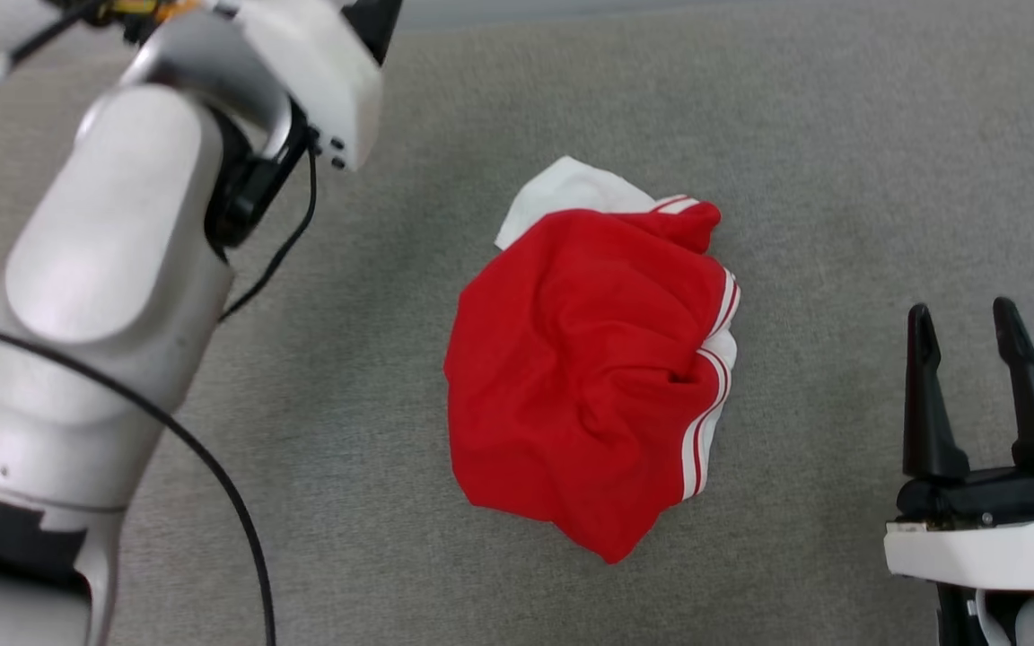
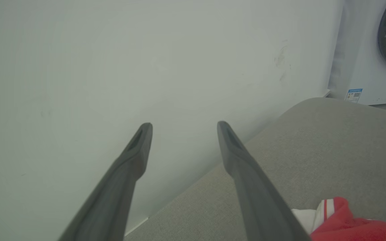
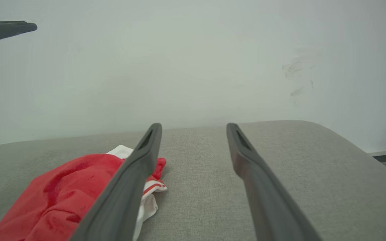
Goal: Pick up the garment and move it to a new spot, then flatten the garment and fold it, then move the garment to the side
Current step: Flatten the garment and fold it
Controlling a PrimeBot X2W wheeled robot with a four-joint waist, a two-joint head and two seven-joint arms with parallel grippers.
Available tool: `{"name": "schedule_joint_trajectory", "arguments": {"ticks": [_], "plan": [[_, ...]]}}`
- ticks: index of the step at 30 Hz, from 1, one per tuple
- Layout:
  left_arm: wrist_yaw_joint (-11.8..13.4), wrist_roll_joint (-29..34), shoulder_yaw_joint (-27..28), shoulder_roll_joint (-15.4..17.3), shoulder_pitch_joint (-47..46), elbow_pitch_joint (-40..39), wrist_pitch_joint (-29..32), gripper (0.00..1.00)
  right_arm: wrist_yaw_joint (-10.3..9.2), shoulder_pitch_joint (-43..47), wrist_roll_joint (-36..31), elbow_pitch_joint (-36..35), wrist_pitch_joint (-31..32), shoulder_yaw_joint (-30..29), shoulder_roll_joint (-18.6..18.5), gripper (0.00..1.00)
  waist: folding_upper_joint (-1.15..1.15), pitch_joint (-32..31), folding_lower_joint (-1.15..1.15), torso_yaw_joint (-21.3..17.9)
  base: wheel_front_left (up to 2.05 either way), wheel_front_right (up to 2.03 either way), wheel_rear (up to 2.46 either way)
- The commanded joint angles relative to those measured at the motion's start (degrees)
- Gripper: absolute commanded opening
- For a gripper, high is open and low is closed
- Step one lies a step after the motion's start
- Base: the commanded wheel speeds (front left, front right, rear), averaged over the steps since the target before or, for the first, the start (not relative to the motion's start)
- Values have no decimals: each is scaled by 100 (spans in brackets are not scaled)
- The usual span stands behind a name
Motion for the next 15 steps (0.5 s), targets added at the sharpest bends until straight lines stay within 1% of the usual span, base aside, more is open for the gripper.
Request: {"name": "schedule_joint_trajectory", "arguments": {"ticks": [1,5,7,11,15], "plan": [[0,-201,-336,91,-263,88,241,100,-4,-136,46,-37,-12,2,4,100,0,285,-1,-158,0,0,0],[1,-893,-1322,347,-1005,250,1040,100,-3,-304,89,-68,-12,24,4,100,0,572,-1,-281,0,0,0],[-1,-1325,-1798,422,-1298,278,1473,100,-4,-380,116,-89,-12,23,4,100,0,698,-1,-337,0,0,0],[-1,-2174,-2648,604,-1846,248,2387,100,-3,-501,151,-132,-12,57,4,100,0,918,-1,-435,0,0,0],[-1,-2958,-3386,749,-2268,130,3354,100,-3,-635,219,-145,-12,60,4,100,0,1098,-1,-531,0,0,0]]}}
